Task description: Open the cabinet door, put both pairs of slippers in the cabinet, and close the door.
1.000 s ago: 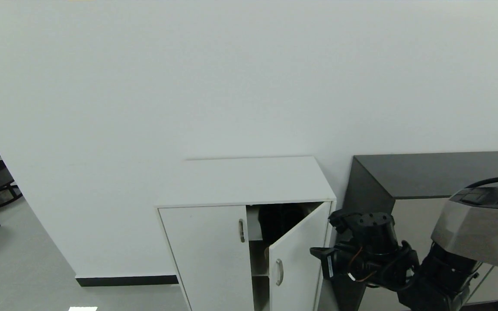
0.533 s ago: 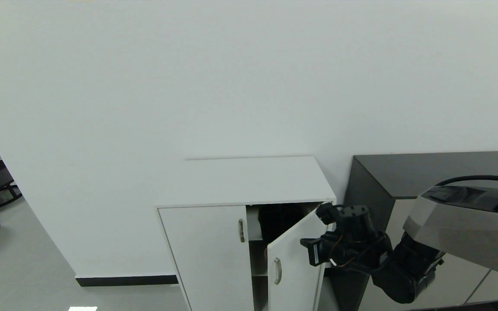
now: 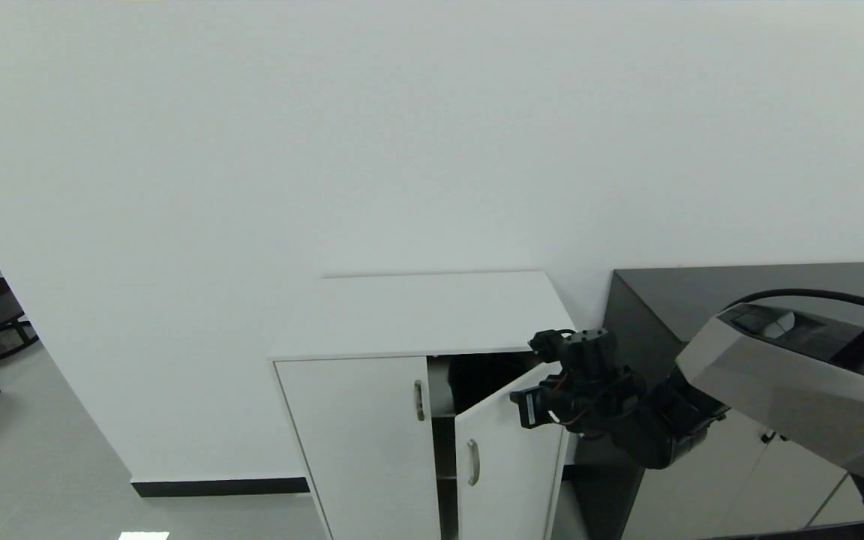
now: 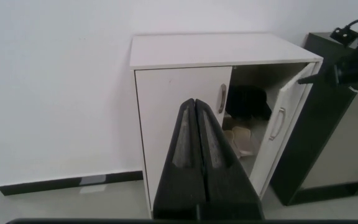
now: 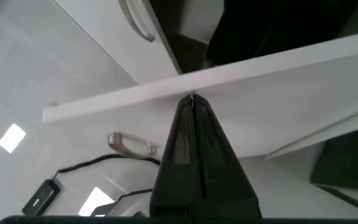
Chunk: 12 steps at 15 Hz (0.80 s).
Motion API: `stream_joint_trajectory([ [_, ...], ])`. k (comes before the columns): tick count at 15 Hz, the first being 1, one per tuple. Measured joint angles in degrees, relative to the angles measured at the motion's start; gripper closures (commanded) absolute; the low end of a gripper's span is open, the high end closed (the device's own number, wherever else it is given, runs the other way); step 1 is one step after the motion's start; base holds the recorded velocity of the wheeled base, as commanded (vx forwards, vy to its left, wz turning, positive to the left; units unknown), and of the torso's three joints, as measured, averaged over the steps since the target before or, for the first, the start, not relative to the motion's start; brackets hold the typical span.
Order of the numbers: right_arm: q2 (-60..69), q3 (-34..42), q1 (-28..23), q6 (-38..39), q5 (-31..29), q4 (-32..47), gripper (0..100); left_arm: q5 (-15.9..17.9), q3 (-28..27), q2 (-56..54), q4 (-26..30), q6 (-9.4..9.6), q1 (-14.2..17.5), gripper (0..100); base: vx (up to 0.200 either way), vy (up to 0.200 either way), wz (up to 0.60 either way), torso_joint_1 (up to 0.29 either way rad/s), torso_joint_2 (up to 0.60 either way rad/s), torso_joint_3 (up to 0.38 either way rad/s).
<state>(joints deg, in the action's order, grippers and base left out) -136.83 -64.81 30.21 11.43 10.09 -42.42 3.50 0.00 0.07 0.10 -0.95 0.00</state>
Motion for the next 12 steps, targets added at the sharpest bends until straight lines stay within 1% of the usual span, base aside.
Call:
stream_joint_trajectory([
  [4, -0.6, -2.6, -0.5, 0.1, 0.0, 1.2, 100, 0.0, 0.0, 0.0, 0.0, 0.0, 0.0, 100, 0.0, 0.0, 0.0, 0.0, 0.0, 0.0],
  [6, 0.6, -0.3, -0.1, -0.2, 0.0, 1.0, 100, 0.0, 0.0, 0.0, 0.0, 0.05, 0.0, 100, 0.0, 0.0, 0.0, 0.0, 0.0, 0.0],
  [9, 2.5, 4.2, 1.1, -1.9, 0.0, -3.1, 100, 0.1, 0.0, 0.0, 0.0, 0.06, 0.0, 100, 0.2, 0.0, 0.0, 0.001, 0.0, 0.004],
  [12, 3.4, 6.5, 2.4, -2.2, 0.0, -4.0, 100, 0.1, 0.0, 0.0, 0.0, 0.05, 0.0, 100, 0.0, 0.0, 0.0, 0.0, 0.0, 0.0],
])
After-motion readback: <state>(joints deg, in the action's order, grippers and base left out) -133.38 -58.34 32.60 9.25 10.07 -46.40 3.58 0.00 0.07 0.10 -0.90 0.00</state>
